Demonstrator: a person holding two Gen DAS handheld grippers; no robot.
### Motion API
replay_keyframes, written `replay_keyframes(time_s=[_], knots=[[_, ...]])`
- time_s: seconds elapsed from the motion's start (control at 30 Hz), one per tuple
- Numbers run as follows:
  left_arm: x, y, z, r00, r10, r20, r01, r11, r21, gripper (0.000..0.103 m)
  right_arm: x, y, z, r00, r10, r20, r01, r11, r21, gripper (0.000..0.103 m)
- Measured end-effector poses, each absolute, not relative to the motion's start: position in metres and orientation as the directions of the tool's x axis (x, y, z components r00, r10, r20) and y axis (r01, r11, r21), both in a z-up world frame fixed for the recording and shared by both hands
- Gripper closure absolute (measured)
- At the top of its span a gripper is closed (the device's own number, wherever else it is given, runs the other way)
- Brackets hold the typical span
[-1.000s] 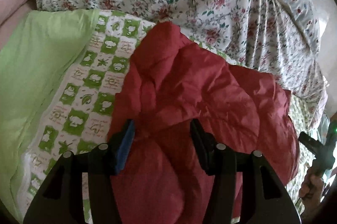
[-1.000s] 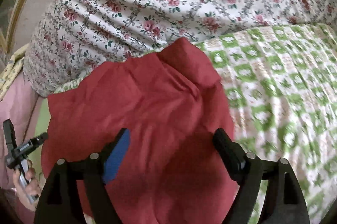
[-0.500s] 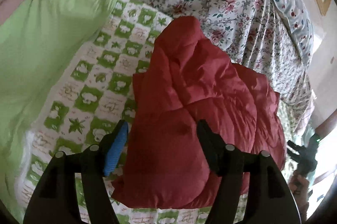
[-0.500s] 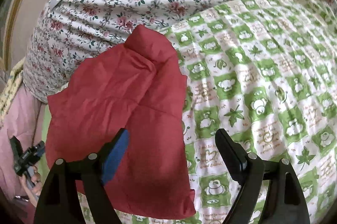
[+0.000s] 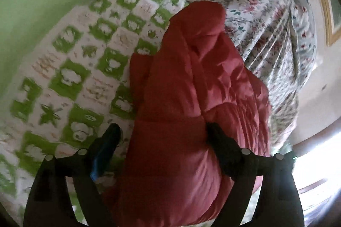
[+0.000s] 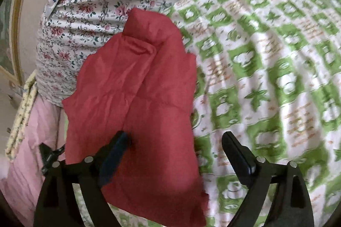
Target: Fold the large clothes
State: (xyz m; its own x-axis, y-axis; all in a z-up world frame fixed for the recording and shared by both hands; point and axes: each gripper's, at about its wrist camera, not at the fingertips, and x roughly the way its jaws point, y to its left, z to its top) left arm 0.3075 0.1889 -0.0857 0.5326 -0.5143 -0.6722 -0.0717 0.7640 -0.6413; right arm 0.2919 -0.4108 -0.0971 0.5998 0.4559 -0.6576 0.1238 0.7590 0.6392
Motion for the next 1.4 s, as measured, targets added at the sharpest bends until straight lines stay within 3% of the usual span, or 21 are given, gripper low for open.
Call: replay_keyframes(time_s=[0.3,0.33,0.37,0.57,0.7,0.97,1.4], knots=[[0.325,0.190,-0.116,0.468,-0.687,-0.555,-0.081,0.592,-0.802,0.012,0.312,-0.404,-0.116,0.564,0.564,-0.604,0.112,0.672,0.732,0.008],[0.325,0.186,-0.112,0.468,-0.690,-0.552,-0.052,0.602,-0.797,0.012,0.314,-0.400,-0.116,0.562,0.566,-0.603,0.103,0.676,0.730,0.008],[0.324,0.181,-0.108,0.467,-0.693,-0.550,-0.016,0.615,-0.789,0.020,0.315,-0.396,-0.116,0.559,0.567,-0.604,0.095,0.680,0.727,0.010],[0.317,0.163,-0.083,0.495,-0.651,-0.575,0.070,0.690,-0.721,0.055,0.315,-0.380,-0.109,0.552,0.569,-0.609,0.064,0.700,0.712,0.046],[0.306,0.157,-0.060,0.518,-0.643,-0.565,0.108,0.704,-0.702,0.061,0.302,-0.374,-0.090,0.566,0.551,-0.614,0.034,0.728,0.685,0.065],[0.248,0.148,-0.023,0.524,-0.664,-0.534,0.176,0.698,-0.694,0.064,0.241,-0.369,-0.057,0.592,0.564,-0.576,-0.024,0.726,0.687,0.069],[0.164,0.149,-0.048,0.509,-0.673,-0.536,0.136,0.678,-0.722,0.064,0.148,-0.382,-0.082,0.591,0.585,-0.555,0.024,0.675,0.737,0.068]])
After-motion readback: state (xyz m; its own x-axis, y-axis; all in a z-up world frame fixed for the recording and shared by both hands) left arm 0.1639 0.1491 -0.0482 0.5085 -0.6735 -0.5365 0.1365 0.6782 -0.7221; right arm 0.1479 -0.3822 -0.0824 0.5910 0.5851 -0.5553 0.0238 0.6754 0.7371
